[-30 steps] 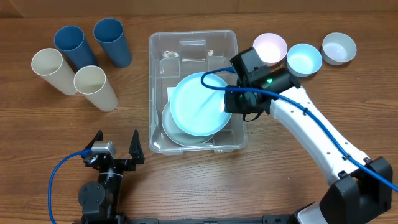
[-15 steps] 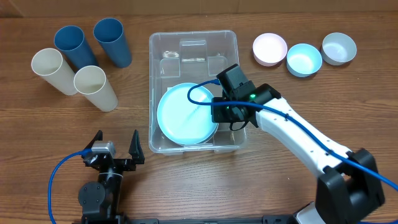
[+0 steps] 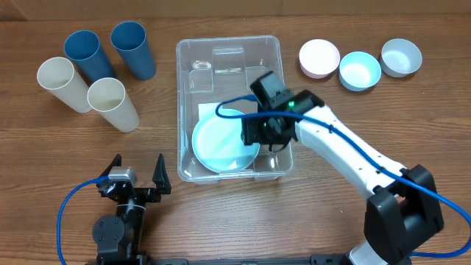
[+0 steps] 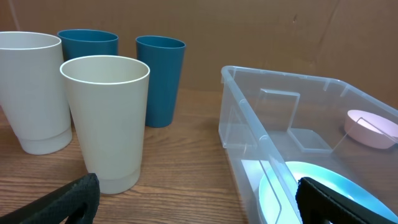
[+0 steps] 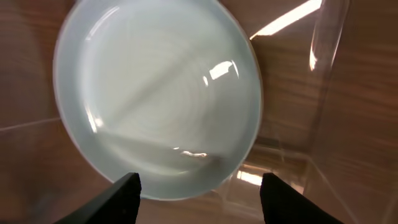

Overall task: Pack container
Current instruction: 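Release the light-blue plate and retract the right arm, then grasp the light-blue bowl with the right gripper and lift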

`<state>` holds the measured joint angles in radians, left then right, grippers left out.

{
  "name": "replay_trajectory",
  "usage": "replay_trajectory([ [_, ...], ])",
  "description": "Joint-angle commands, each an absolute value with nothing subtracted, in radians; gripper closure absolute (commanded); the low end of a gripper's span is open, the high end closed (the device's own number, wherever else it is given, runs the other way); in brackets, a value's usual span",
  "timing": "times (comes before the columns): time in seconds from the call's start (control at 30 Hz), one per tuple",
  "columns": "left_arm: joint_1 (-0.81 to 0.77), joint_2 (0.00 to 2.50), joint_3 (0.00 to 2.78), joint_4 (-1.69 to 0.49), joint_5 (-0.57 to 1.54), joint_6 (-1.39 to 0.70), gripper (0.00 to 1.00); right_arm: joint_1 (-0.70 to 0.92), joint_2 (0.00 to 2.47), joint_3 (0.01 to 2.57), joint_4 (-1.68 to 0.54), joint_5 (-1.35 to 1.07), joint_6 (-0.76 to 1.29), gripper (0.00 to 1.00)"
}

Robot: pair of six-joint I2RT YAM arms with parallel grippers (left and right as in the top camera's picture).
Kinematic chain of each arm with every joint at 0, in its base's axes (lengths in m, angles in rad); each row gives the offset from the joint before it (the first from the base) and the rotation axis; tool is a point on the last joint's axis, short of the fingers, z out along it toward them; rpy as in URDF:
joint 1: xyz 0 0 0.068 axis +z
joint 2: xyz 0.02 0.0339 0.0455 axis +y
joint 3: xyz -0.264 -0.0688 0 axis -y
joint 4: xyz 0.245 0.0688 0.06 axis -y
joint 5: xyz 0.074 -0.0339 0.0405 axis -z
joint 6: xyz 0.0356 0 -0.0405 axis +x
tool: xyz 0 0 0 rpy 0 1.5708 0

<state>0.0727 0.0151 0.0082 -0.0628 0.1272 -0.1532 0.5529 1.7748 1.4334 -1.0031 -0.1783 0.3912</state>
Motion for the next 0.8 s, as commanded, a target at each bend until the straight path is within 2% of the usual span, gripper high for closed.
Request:
replay_trajectory([
  [0.0, 0.079, 0.006, 0.005, -0.066, 0.124, -0.141, 0.0, 0.54, 1.756, 1.728, -1.108, -0.126, 0.366, 0.36],
  [0.07, 0.079, 0.006, 0.005, -0.066, 0.124, -0.141, 0.0, 0.498, 1.756, 1.891, -1.194, -0.048, 0.376, 0.34],
  [0.17, 0.079, 0.006, 0.005, -0.066, 0.123, -0.142, 0.0, 0.403, 1.756, 1.996, -1.235, 0.067, 0.417, 0.34],
  [0.3, 0.079, 0.006, 0.005, -0.066, 0.123, -0.141, 0.0, 0.168, 1.784, 2.002, -1.199, 0.118, 0.5, 0.34],
  [0.47, 0.079, 0.006, 0.005, -0.066, 0.123, -0.141, 0.0, -0.066, 1.893, 2.002, -1.092, 0.047, 0.51, 0.34],
  [0.67, 0.079, 0.006, 0.005, -0.066, 0.124, -0.141, 0.0, -0.133, 2.076, 2.002, -0.999, 0.052, 0.538, 0.35],
  [0.77, 0.079, 0.006, 0.005, -0.066, 0.124, -0.141, 0.0, -0.141, 2.163, 2.002, -1.003, 0.149, 0.639, 0.36],
])
